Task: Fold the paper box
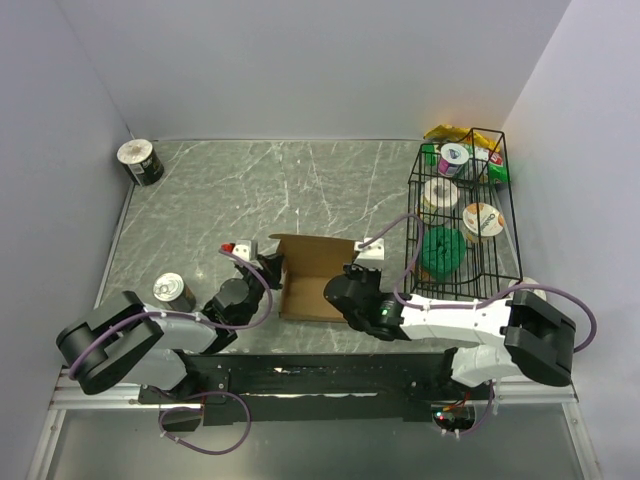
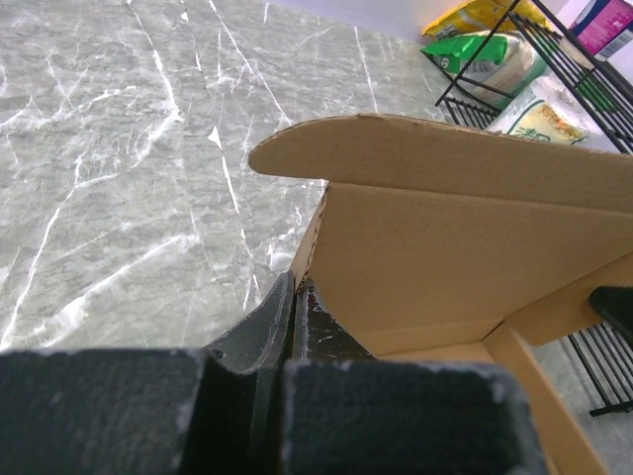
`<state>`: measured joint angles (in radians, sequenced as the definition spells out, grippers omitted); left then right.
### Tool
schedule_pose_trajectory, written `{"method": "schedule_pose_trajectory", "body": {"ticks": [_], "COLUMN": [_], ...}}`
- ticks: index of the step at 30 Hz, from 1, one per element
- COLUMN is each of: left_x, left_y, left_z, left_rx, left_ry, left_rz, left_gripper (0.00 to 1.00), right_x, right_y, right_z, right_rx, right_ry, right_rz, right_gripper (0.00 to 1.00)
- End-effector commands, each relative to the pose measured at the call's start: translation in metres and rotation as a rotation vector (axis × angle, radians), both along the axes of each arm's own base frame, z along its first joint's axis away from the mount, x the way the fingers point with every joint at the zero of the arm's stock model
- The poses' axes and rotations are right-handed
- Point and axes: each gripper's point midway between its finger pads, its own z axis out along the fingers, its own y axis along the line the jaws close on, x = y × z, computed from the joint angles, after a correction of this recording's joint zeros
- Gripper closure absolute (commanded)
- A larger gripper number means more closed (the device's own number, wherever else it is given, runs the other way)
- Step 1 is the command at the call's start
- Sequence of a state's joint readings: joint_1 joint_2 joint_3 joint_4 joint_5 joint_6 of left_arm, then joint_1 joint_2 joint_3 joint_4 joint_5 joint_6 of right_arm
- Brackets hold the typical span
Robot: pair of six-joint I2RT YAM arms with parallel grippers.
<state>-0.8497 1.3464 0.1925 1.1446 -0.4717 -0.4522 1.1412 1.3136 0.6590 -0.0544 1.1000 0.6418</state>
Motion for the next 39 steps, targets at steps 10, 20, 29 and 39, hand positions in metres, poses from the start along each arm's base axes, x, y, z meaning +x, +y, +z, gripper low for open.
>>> {"method": "schedule_pose_trajectory", "body": {"ticks": [10, 20, 29, 39], "left_x": [0.0, -0.008, -0.028, -0.039], "left_y": [-0.051, -0.055, -0.049, -0.068], "left_z": [0.011, -0.013, -0.037, -0.038], "left_rx": [-0.011, -0.012, -0.005, -0.065], "left_ry": [-0.049, -0.013, 0.07, 0.124], "left_rz": [-0.158, -0.196, -0.233, -0.292], "left_gripper": [0.99, 0.99, 0.99, 0.99], "right_x": [0.025, 0.016, -0.009, -0.029], "right_y": [0.039, 0.026, 0.006, -0.006], "right_z": [0.049, 0.009, -0.03, -0.049], "right_rx": [0.242, 0.232, 0.198, 0.148], "right_ry": [-0.226, -0.172, -0.041, 0.019], "right_rz": [0.033, 0.016, -0.039, -0.108], "right_gripper": [1.0, 1.0, 1.0, 1.0]}}
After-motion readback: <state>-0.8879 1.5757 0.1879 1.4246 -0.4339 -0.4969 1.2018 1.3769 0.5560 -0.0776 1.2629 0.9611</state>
